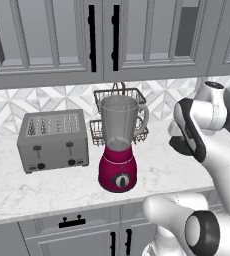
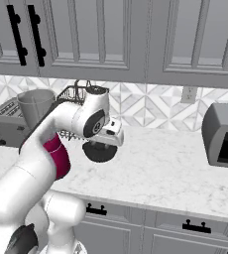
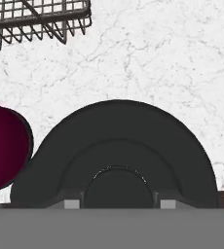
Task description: Close the lid blender by securely placing the lid on top.
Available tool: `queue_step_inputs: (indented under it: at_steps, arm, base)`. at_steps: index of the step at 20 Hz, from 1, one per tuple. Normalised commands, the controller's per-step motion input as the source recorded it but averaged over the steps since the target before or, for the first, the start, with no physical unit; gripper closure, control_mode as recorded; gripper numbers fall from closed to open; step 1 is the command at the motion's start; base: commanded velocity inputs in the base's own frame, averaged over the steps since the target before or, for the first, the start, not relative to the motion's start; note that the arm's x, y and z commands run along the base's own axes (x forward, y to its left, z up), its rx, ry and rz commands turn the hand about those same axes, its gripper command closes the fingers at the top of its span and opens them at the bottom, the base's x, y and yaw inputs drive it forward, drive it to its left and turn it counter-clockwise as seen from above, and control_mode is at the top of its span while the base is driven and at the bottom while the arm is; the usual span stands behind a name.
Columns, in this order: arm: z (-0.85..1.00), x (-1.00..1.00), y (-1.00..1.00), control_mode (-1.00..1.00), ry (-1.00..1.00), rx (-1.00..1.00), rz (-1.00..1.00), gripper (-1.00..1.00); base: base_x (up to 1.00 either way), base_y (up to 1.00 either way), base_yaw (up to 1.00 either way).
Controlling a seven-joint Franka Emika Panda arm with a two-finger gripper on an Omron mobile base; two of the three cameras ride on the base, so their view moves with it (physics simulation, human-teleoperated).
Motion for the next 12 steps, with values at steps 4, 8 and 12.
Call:
queue_step_inputs:
  at_steps: [4,8,12]
  arm:
    - [1.0,-0.42,0.28,-1.0,-0.09,-0.01,0.02,1.0]
    - [1.0,-0.48,0.56,-1.0,-0.16,-0.08,0.01,1.0]
    - [1.0,-0.49,0.58,-1.0,-0.19,-0.1,0.0,1.0]
  base:
    - [0.0,0.0,0.0]
    - [0.0,0.0,0.0]
    - [0.0,0.0,0.0]
